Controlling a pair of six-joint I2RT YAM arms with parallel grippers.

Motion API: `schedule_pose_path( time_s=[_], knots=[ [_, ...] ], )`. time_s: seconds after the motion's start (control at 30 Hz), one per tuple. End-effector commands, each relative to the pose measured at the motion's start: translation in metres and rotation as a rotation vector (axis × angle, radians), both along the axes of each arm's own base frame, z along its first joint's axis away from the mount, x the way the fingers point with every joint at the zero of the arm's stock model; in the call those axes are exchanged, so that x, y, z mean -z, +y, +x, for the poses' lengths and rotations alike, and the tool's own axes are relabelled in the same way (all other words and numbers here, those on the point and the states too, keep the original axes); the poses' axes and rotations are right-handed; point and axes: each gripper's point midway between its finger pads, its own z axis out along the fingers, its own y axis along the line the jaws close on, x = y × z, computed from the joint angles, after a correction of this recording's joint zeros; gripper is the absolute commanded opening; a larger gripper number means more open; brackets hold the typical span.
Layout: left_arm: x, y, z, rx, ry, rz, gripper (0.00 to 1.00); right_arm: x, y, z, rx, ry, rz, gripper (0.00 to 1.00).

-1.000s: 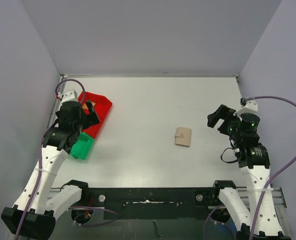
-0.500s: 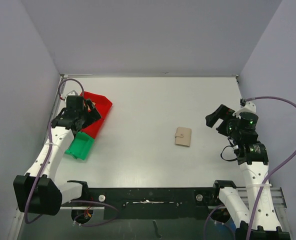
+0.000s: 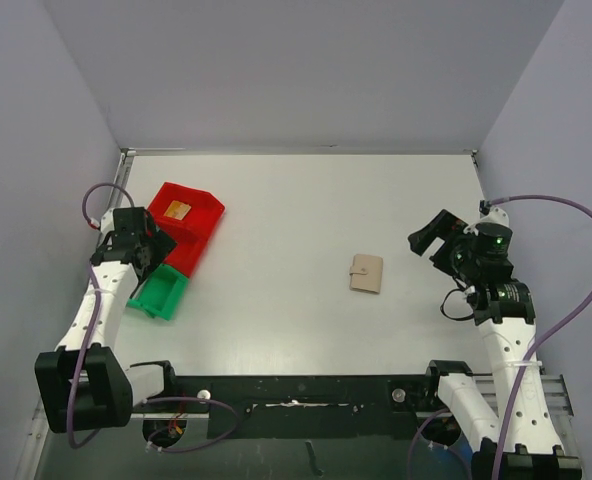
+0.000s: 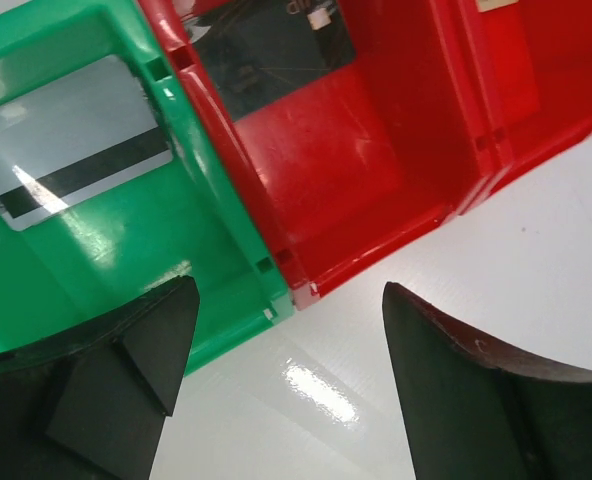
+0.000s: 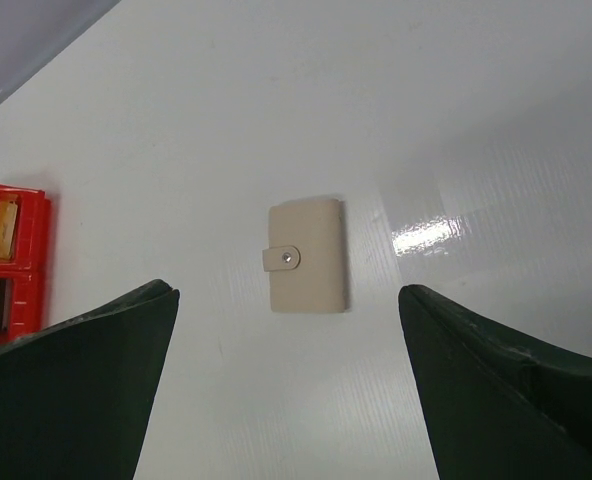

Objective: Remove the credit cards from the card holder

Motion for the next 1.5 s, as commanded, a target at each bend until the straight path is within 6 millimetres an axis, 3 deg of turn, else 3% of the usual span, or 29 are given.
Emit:
schedule_pose_path(
  time_s=[0.0,0.8,1.07,1.17,1.47],
  knots=[
    [-0.012,0.013,0.008,-0.059,-0.085,0.006,0.72,0.0,0.003,0.005,0.006,0.004,0.043,0.98],
    [0.033,0.017,0.016,-0.045,-0.004,-0.022,0.48,0.016,0.0,0.003,0.051,0.081,0.063,0.98],
    [0.044,0.016,0.013,-0.027,0.022,-0.025,0.33,0.021,0.0,0.002,0.052,0.102,0.066,0.98],
    [0.042,0.009,0.016,0.013,0.008,-0.047,0.25,0.022,0.0,0.002,0.052,0.106,0.066,0.98],
    [0.043,-0.028,0.023,0.167,-0.016,-0.192,0.14,0.033,0.0,0.002,0.051,0.142,0.065,0.98]
  ],
)
